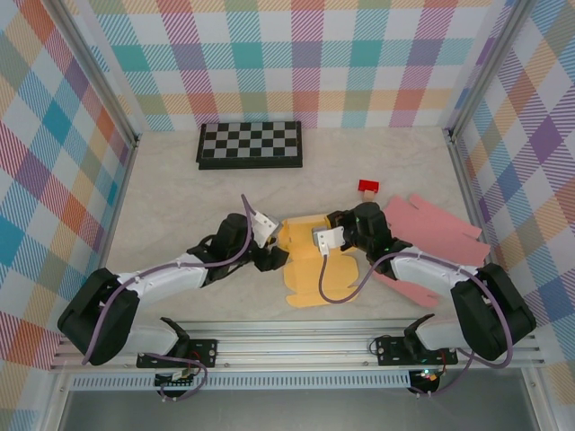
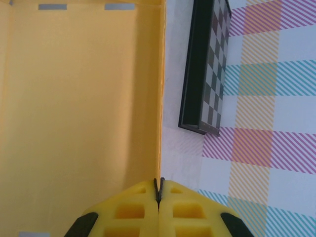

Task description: Fold the paper box

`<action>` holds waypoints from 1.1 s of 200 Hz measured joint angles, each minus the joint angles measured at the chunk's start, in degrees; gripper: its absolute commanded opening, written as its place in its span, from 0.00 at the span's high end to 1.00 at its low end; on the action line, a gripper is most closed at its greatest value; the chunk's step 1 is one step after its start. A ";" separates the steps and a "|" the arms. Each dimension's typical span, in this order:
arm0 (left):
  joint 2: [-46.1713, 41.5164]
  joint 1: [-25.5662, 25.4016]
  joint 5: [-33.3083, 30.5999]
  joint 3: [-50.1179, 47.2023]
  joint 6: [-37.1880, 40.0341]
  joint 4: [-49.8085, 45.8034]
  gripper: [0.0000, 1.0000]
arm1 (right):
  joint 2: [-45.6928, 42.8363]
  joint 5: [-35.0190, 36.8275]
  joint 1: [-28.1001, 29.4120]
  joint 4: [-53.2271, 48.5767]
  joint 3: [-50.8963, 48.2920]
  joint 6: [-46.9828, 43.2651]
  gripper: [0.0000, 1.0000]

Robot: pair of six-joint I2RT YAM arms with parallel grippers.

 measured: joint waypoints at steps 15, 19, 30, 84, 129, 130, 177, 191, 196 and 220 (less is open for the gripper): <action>-0.98 -0.07 -1.49 -0.90 -0.98 -0.96 0.35 | -0.07 0.22 0.00 0.17 0.00 0.00 1.00; -1.66 -0.09 -1.92 -0.96 -1.40 -1.40 0.34 | -0.09 0.28 0.00 0.17 0.00 0.00 1.00; -5.18 -0.09 -3.39 -1.33 -2.36 -1.97 0.32 | -0.09 0.37 0.00 0.17 0.00 0.00 1.00; -21.70 0.90 -10.86 -9.01 -13.33 2.93 0.35 | -0.09 0.37 0.04 1.05 -0.57 -0.44 1.00; -17.51 1.11 -17.38 -13.97 -19.26 1.01 0.36 | -0.09 0.35 0.04 1.92 -0.87 -0.87 1.00; -17.46 1.11 -17.49 -13.97 -19.26 1.03 0.36 | -0.09 0.35 0.04 1.92 -0.87 -0.87 1.00; -8.83 1.18 -18.10 -11.19 -18.73 2.19 0.36 | -0.09 0.35 0.04 1.92 -0.90 -0.87 1.00; -5.55 1.18 -17.38 -9.35 -18.23 2.49 0.36 | -0.11 0.35 0.04 1.92 -1.03 -0.87 1.00; -4.61 1.18 -17.14 -8.76 -18.03 2.84 0.36 | -0.15 0.35 0.04 1.92 -1.11 -0.87 1.00; -1.42 1.18 -16.33 -5.81 -17.18 3.50 0.37 | -0.31 0.35 0.04 1.95 -1.42 -0.87 1.00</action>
